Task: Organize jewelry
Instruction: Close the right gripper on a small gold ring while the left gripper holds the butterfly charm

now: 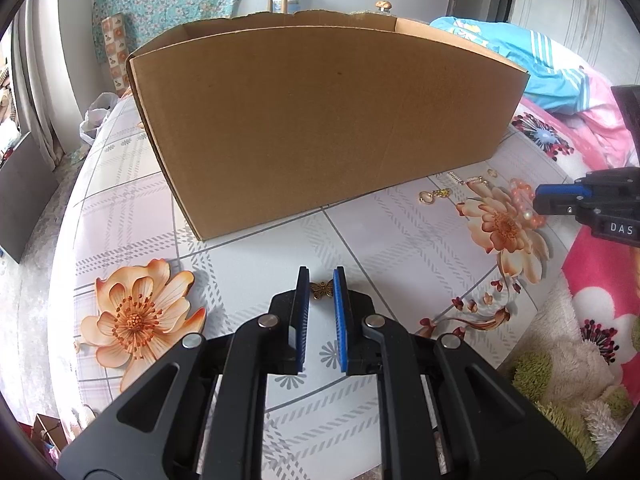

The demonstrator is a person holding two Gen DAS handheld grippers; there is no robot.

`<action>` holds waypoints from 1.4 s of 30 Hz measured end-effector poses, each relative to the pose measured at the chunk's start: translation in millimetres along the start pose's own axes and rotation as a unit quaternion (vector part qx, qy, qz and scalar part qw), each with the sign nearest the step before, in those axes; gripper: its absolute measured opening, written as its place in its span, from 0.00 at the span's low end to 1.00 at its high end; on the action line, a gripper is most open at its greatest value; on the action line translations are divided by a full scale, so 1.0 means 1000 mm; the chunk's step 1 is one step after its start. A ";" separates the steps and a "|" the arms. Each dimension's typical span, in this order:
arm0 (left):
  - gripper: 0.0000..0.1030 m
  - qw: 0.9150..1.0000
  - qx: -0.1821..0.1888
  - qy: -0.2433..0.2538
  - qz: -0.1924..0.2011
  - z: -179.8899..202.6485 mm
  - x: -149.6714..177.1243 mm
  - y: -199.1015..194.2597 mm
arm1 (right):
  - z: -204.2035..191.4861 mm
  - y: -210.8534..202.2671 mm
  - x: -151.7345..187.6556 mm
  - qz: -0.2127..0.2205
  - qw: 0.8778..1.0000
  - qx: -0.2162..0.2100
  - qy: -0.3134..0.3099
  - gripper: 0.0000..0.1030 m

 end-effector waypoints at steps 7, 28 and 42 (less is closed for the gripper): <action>0.10 1.000 -0.003 0.003 0.000 0.002 0.000 0.001 | 0.017 0.000 -0.024 0.051 0.997 -0.015 0.051 0.26; 0.11 1.000 -0.010 0.012 0.003 0.006 0.000 0.001 | 0.033 0.042 -0.033 0.020 0.999 0.006 0.026 0.11; 0.11 1.000 0.005 0.009 0.013 0.005 0.004 -0.003 | 0.035 0.019 -0.032 0.053 0.997 -0.012 0.055 0.11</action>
Point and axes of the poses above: each gripper's, at about its wrist camera, not at the fingertips, and y roughly the way its jaws point, z to its right, x to its underside, the point moved 9 cm from there along y, roughly the way its jaws point, and after that the axes turned 8 degrees about -x, right-handed, at the moved point
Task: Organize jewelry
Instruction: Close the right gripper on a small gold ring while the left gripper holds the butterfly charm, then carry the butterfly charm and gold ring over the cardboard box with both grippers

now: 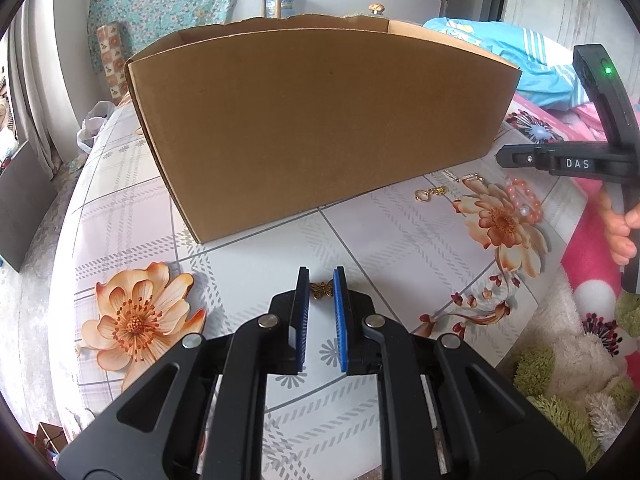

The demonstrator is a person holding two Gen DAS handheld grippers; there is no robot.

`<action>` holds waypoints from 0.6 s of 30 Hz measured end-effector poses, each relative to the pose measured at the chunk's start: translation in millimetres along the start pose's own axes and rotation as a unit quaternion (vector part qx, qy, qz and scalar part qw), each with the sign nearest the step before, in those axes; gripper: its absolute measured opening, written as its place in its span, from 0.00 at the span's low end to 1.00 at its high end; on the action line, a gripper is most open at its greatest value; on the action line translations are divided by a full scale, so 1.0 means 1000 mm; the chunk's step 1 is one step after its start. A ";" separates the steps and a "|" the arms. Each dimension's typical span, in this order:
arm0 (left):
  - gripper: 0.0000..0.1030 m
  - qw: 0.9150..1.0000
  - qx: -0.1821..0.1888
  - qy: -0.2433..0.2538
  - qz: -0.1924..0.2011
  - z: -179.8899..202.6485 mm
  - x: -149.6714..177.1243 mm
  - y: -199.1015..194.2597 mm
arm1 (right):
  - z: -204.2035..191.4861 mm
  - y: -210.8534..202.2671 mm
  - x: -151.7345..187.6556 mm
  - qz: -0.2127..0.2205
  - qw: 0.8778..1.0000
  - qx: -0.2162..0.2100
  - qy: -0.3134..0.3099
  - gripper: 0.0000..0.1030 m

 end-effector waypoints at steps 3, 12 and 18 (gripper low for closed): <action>0.11 1.000 0.005 0.006 0.006 0.001 0.000 -0.005 | -0.003 -0.009 0.001 0.008 1.000 -0.004 0.003 0.11; 0.11 0.996 0.050 0.021 0.066 0.009 -0.022 -0.058 | -0.030 -0.050 -0.007 0.045 0.998 -0.031 -0.019 0.11; 0.11 0.983 0.100 0.042 0.145 0.024 -0.077 -0.109 | -0.061 -0.091 -0.047 0.109 0.989 -0.073 -0.063 0.11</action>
Point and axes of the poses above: each gripper's, at about its wrist camera, not at the fingertips, and y roughly the way its jaws point, z to its right, x to its underside, the point moved 9 cm from there along y, roughly the way its jaws point, and after that the axes turned 8 degrees about -x, right-handed, at the moved point
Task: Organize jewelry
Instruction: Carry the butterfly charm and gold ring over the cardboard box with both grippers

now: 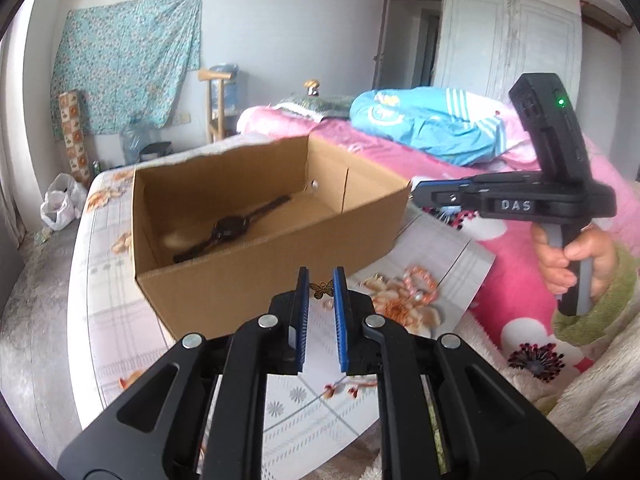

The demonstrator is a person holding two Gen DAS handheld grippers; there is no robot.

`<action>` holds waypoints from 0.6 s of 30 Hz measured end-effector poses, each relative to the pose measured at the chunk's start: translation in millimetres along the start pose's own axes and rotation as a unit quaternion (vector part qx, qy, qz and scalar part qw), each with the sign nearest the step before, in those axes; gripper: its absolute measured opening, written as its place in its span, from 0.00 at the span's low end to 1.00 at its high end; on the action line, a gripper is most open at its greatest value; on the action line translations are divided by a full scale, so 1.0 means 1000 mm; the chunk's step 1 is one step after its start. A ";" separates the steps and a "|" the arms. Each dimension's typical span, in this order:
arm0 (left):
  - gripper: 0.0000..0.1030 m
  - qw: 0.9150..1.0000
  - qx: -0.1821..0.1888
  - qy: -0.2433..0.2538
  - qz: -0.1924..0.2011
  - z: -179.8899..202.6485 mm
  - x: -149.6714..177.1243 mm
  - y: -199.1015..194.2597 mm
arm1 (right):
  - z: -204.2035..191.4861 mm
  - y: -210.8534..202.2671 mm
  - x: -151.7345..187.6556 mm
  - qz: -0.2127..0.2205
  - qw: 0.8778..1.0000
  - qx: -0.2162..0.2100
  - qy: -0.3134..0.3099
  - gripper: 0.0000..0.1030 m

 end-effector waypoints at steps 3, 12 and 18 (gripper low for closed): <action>0.11 1.000 -0.003 0.014 0.010 -0.002 -0.031 0.009 | -0.006 0.005 -0.029 0.017 0.999 -0.027 -0.020 0.11; 0.11 0.988 0.003 -0.061 -0.144 -0.045 -0.066 0.122 | 0.004 0.101 -0.076 -0.109 0.989 -0.100 0.022 0.11; 0.11 0.971 -0.009 -0.085 -0.222 -0.057 -0.054 0.175 | 0.020 0.153 -0.072 -0.190 0.975 -0.100 0.058 0.11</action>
Point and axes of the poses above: each gripper's, at about its wrist camera, not at the fingertips, and y roughly the way its jaws point, z to its right, x to its underside, the point moved 9 cm from there along y, roughly the way its jaws point, and after that the axes turned 8 degrees about -x, right-handed, at the moved point
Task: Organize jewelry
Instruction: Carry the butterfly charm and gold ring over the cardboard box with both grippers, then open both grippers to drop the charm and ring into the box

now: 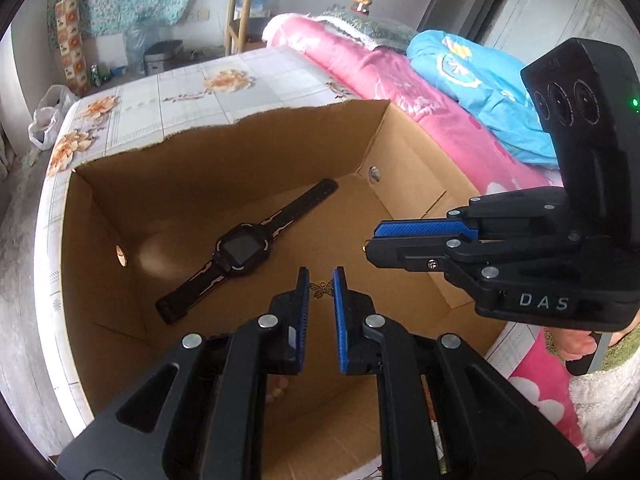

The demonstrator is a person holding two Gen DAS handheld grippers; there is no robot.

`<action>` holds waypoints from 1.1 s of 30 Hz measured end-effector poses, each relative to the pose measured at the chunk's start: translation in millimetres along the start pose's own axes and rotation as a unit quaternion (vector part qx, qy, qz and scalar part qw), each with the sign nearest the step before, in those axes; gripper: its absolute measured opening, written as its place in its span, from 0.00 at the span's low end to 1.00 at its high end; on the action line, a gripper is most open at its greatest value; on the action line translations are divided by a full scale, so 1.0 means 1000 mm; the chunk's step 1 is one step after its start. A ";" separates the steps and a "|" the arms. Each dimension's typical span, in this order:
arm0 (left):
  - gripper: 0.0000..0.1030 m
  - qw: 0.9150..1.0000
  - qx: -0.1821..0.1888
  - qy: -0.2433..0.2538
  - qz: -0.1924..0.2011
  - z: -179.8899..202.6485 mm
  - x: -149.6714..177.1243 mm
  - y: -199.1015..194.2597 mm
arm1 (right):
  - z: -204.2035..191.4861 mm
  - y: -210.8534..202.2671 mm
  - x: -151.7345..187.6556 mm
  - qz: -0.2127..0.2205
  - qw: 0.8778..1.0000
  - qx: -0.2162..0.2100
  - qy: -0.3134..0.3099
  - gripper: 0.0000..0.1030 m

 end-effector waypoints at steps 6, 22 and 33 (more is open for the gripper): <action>0.14 0.999 -0.003 -0.039 -0.025 -0.011 -0.003 0.014 | 0.016 0.016 -0.001 -0.021 1.000 0.007 0.022 0.11; 0.20 0.997 0.001 -0.036 0.064 -0.013 -0.001 -0.036 | 0.010 -0.037 -0.003 0.065 0.998 0.006 0.013 0.12; 0.20 0.986 0.058 0.001 0.153 0.002 0.083 -0.120 | -0.042 -0.131 0.072 0.193 0.979 -0.055 -0.036 0.31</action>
Point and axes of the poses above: each gripper's, at about its wrist camera, not at the fingertips, and y roughly the way its jaws point, z to its right, x to its underside, the point moved 9 cm from there along y, roughly the way its jaws point, and after that the axes turned 8 degrees about -x, right-handed, at the moved point
